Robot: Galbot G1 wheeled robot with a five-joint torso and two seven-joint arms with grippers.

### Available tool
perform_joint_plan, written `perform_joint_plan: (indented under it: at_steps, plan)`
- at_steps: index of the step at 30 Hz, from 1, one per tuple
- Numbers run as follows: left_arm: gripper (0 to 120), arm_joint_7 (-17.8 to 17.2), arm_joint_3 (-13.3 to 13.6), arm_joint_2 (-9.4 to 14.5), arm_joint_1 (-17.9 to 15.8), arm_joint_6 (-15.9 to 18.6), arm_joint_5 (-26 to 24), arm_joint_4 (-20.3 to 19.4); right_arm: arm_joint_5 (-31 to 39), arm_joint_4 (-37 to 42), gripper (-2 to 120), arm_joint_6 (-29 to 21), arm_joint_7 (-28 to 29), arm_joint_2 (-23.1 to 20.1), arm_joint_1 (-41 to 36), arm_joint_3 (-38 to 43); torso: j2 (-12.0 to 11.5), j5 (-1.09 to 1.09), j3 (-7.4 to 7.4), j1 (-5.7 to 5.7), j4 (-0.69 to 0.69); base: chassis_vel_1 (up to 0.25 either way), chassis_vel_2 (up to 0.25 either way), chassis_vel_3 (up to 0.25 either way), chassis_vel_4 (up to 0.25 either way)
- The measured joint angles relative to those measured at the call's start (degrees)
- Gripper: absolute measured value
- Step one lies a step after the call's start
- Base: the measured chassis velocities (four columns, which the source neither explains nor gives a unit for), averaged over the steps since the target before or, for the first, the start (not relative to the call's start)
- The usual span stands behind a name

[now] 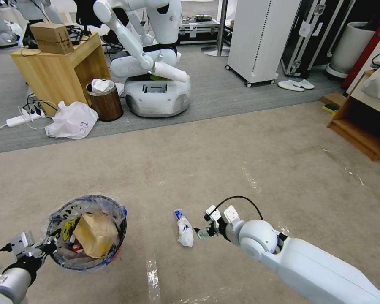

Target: Pick up the trash bin and place the garbage on the floor into it.

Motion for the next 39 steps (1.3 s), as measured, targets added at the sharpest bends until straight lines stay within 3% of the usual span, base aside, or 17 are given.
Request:
perform_joint_plan:
  at_steps: [12,23,34,39]
  plan:
    - [1,-0.01,-0.16,-0.16,-0.23,0.0,-0.04,-0.02,1.88,-9.15,99,0.94,2.61,6.27,1.01,-2.82,0.0,0.0,0.0,0.0,0.0,0.0,0.0,0.0,0.0]
    - [1,-0.04,-0.3,0.11,-0.21,0.01,-0.05,0.13,0.65,-19.87,98,3.77,1.27,12.39,3.02,-5.41,0.0,0.0,0.0,0.0,0.0,0.0,0.0,0.0,0.0]
    - [1,-0.04,-0.06,0.13,-0.57,0.01,-0.05,0.73,0.46,-24.82,98,4.54,0.31,20.04,4.12,-3.81,0.0,0.0,0.0,0.0,0.01,0.0,0.0,0.0,0.0]
    - [1,-0.04,0.15,0.04,-0.67,0.01,-0.05,0.75,-0.04,-26.72,98,4.82,0.25,21.51,4.1,-3.59,0.0,0.0,0.0,0.0,0.01,0.0,0.0,0.0,0.0]
